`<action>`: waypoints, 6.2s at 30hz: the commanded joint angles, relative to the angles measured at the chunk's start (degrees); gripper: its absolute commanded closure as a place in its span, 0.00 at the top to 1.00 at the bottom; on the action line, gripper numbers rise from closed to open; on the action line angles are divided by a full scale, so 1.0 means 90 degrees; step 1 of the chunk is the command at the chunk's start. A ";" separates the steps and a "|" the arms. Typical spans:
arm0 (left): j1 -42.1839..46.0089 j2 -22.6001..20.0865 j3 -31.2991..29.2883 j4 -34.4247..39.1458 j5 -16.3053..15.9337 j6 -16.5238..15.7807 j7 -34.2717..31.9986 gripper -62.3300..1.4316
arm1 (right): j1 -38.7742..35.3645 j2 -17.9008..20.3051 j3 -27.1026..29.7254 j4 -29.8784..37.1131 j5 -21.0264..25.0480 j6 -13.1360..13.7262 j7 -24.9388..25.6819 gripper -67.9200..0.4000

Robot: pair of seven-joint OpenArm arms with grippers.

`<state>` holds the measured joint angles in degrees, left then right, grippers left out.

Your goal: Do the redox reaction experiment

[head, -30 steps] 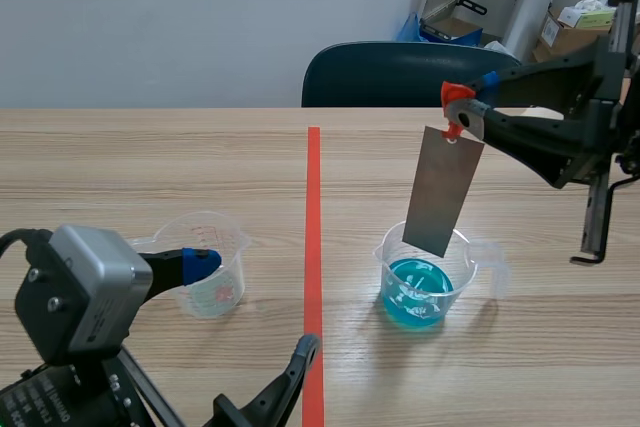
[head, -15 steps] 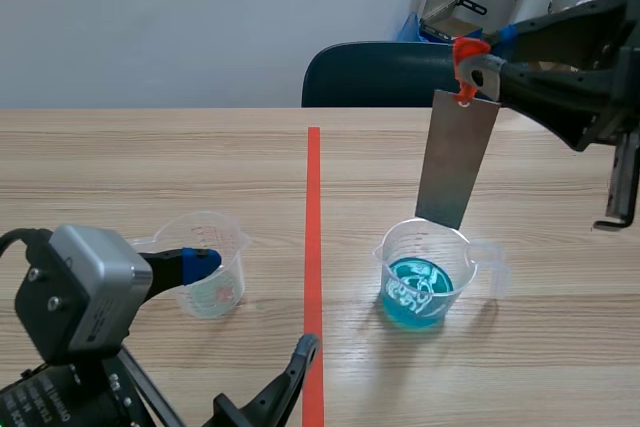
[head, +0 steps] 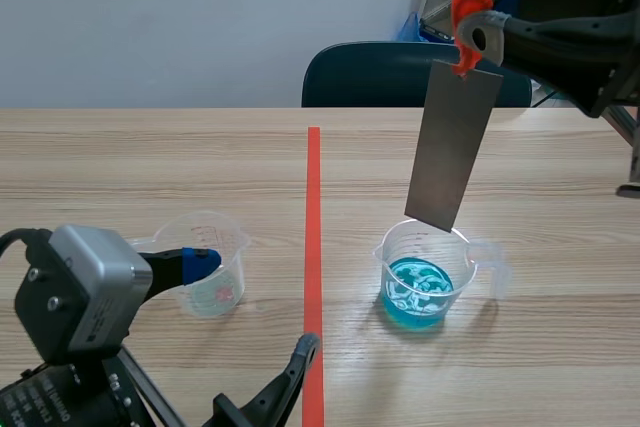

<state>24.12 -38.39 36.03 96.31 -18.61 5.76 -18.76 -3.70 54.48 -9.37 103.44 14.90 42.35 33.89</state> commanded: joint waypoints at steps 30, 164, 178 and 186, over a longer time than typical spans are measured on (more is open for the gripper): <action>0.0017 0.0049 0.0029 0.0056 0.0005 -0.0039 -0.0131 1.00 | 0.0056 0.0134 0.0090 0.0180 0.0274 0.0041 -0.0202 0.02; -0.3043 0.2101 0.1394 -0.2244 -0.0044 -0.0277 0.0398 0.08 | 0.0056 0.0134 0.0090 0.0180 0.0250 0.0041 -0.0202 0.02; -0.3337 0.2625 0.1423 -0.2815 0.0002 -0.0274 0.0398 0.08 | 0.0056 0.0134 0.0090 0.0180 0.0250 0.0041 -0.0202 0.02; -0.3334 0.2676 0.1423 -0.2815 0.0053 -0.0272 0.0401 0.08 | 0.0056 0.0134 0.0090 0.0180 0.0248 0.0041 -0.0202 0.02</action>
<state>-5.72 -14.92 48.84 69.82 -18.00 3.40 -14.41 -3.70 54.94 -9.37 104.57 16.32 42.35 31.40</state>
